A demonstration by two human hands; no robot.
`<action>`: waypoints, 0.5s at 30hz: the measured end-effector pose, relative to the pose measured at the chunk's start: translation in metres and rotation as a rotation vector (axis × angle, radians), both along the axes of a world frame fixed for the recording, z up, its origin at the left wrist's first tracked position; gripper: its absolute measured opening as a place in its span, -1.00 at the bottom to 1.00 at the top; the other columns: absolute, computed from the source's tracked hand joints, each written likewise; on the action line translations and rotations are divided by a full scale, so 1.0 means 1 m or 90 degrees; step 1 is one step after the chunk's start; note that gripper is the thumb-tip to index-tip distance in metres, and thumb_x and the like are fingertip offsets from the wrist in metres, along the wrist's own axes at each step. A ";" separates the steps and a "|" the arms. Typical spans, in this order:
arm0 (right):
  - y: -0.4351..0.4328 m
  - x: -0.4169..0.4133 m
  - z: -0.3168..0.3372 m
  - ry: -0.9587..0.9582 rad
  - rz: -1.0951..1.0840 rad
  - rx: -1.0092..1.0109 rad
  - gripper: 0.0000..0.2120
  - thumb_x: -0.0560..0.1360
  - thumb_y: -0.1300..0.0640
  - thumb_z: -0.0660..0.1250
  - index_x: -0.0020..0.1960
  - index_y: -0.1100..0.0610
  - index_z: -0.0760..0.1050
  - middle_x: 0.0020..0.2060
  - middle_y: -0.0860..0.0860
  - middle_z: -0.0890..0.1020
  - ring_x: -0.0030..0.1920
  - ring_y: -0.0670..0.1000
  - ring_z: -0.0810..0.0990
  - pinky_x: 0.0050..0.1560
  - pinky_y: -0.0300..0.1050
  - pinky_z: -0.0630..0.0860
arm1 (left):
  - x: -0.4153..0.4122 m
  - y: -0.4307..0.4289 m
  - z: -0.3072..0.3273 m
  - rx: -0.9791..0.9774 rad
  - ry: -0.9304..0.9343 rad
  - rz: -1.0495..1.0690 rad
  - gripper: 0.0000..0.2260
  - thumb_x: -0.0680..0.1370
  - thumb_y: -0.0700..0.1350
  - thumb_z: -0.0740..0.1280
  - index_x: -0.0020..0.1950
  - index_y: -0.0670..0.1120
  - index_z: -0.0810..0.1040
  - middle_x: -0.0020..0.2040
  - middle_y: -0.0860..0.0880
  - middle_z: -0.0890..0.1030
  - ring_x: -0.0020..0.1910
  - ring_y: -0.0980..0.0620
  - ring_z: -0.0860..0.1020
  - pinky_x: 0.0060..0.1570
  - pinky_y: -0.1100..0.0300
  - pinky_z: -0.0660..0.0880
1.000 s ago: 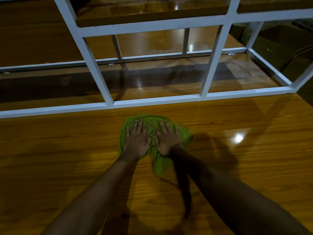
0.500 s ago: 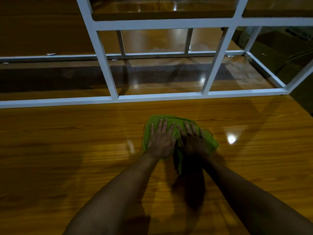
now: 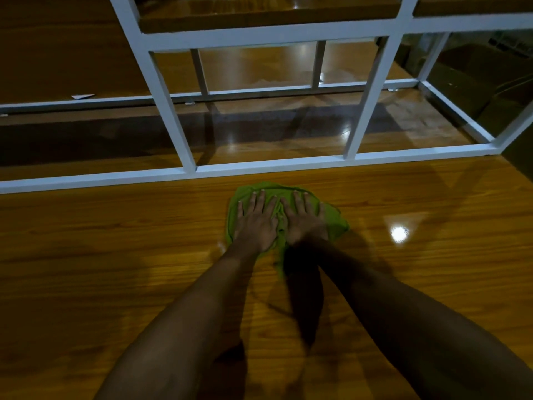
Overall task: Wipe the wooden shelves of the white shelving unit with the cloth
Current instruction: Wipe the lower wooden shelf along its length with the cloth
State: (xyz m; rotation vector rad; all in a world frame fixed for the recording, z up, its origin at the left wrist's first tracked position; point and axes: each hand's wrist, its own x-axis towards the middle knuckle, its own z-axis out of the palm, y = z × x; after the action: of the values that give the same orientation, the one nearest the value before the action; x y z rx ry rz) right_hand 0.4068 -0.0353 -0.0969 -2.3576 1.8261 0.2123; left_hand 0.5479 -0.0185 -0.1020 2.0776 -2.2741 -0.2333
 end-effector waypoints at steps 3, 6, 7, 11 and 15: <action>0.017 0.013 0.001 -0.005 0.005 -0.008 -0.44 0.66 -0.17 -0.19 0.59 -0.10 -0.29 0.57 0.06 -0.29 0.56 0.15 -0.32 0.46 0.31 -0.32 | 0.014 0.015 -0.001 -0.013 0.001 0.009 -0.50 0.67 0.12 -0.11 0.61 0.06 -0.03 0.63 -0.06 -0.08 0.59 -0.08 -0.14 0.51 -0.20 -0.16; 0.037 0.028 0.001 -0.021 0.019 -0.017 -0.46 0.67 -0.15 -0.22 0.60 -0.08 -0.27 0.58 0.07 -0.26 0.57 0.16 -0.29 0.48 0.31 -0.30 | 0.031 0.034 -0.001 -0.015 -0.010 0.016 -0.50 0.67 0.13 -0.11 0.61 0.05 -0.04 0.62 -0.06 -0.08 0.59 -0.09 -0.14 0.51 -0.20 -0.15; 0.044 0.033 0.001 -0.029 0.022 -0.021 -0.46 0.67 -0.14 -0.22 0.60 -0.08 -0.25 0.58 0.07 -0.24 0.57 0.16 -0.27 0.49 0.32 -0.29 | 0.036 0.041 -0.001 -0.012 -0.013 0.020 -0.49 0.67 0.14 -0.11 0.61 0.05 -0.04 0.62 -0.06 -0.08 0.59 -0.08 -0.14 0.51 -0.20 -0.15; 0.071 0.043 0.001 -0.043 0.037 -0.026 -0.47 0.67 -0.14 -0.22 0.60 -0.09 -0.23 0.59 0.06 -0.22 0.58 0.14 -0.26 0.49 0.32 -0.26 | 0.048 0.067 -0.002 0.014 -0.016 0.036 -0.48 0.67 0.15 -0.13 0.61 0.07 -0.09 0.62 -0.05 -0.16 0.58 -0.06 -0.20 0.51 -0.17 -0.21; 0.095 0.037 -0.003 -0.018 0.046 -0.015 -0.47 0.66 -0.15 -0.22 0.59 -0.11 -0.28 0.58 0.03 -0.27 0.57 0.11 -0.31 0.50 0.29 -0.26 | 0.041 0.094 -0.003 0.025 -0.022 0.050 -0.47 0.66 0.15 -0.13 0.61 0.05 -0.14 0.61 -0.07 -0.20 0.58 -0.07 -0.23 0.50 -0.19 -0.24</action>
State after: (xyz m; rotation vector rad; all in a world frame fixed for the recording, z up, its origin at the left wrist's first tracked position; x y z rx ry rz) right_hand 0.4442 0.0594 -0.0998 -2.4320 1.7422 0.1650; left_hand 0.5888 0.0756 -0.1051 2.2021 -2.2179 -0.2435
